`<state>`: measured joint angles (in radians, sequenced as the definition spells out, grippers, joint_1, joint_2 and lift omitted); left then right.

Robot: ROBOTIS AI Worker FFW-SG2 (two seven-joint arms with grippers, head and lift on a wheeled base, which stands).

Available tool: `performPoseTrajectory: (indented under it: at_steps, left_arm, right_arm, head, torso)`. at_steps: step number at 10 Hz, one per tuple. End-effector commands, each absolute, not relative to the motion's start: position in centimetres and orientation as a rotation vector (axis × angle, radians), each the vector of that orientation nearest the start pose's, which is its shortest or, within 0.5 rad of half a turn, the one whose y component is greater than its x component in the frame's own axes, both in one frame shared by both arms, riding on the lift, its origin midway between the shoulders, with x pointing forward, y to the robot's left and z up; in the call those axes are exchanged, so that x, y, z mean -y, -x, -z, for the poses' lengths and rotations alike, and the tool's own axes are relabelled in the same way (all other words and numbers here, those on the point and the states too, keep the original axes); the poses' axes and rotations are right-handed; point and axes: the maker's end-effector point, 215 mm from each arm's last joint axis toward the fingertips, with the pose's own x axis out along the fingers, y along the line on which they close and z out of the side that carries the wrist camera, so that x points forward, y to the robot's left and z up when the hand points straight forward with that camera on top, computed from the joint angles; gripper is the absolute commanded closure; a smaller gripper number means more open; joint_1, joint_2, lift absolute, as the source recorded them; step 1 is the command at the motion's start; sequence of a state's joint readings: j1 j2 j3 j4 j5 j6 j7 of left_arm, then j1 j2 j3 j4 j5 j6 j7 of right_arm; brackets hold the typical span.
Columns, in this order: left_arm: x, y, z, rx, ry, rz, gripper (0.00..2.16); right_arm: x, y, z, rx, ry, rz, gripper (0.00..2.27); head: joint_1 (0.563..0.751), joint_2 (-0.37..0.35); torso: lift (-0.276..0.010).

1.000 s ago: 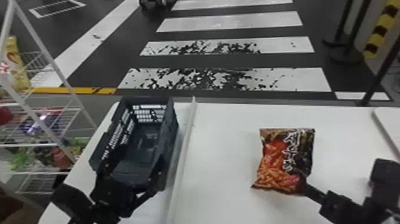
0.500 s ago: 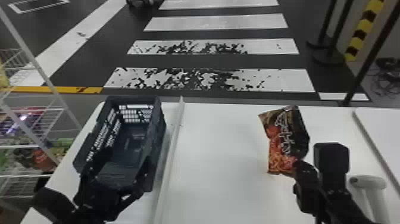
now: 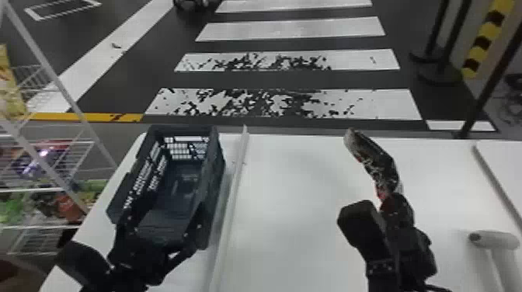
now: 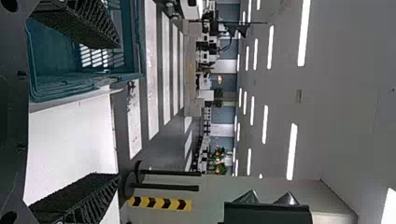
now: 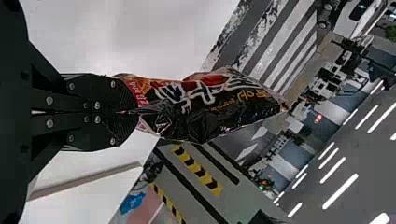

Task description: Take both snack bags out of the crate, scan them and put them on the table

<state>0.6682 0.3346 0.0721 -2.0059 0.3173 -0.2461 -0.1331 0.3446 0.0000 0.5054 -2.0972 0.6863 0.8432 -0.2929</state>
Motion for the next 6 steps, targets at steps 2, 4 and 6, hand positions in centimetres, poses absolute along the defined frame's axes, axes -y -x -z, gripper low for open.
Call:
performPoseTrajectory:
  at_steps: [2, 4, 6]
  left_arm:
    - [-27.3, -39.3, 34.3, 0.007, 0.000, 0.208, 0.00]
    - [-27.4, -39.4, 34.3, 0.007, 0.000, 0.206, 0.00]
    - [-27.5, -39.4, 34.4, 0.006, 0.003, 0.202, 0.00]
  right_arm:
    - [11.2, -42.4, 42.0, -0.401, 0.777, 0.038, 2.25]
    - [9.2, -40.6, 45.0, -0.444, 0.813, -0.112, 2.25]
    - [6.5, -39.2, 47.0, -0.469, 0.792, -0.260, 2.23]
  head:
    - [0.695, 0.184]
    - [0.695, 0.228]
    - [0.695, 0.271]
  torso:
    - [-0.092]
    - [-0.092]
    - [-0.092]
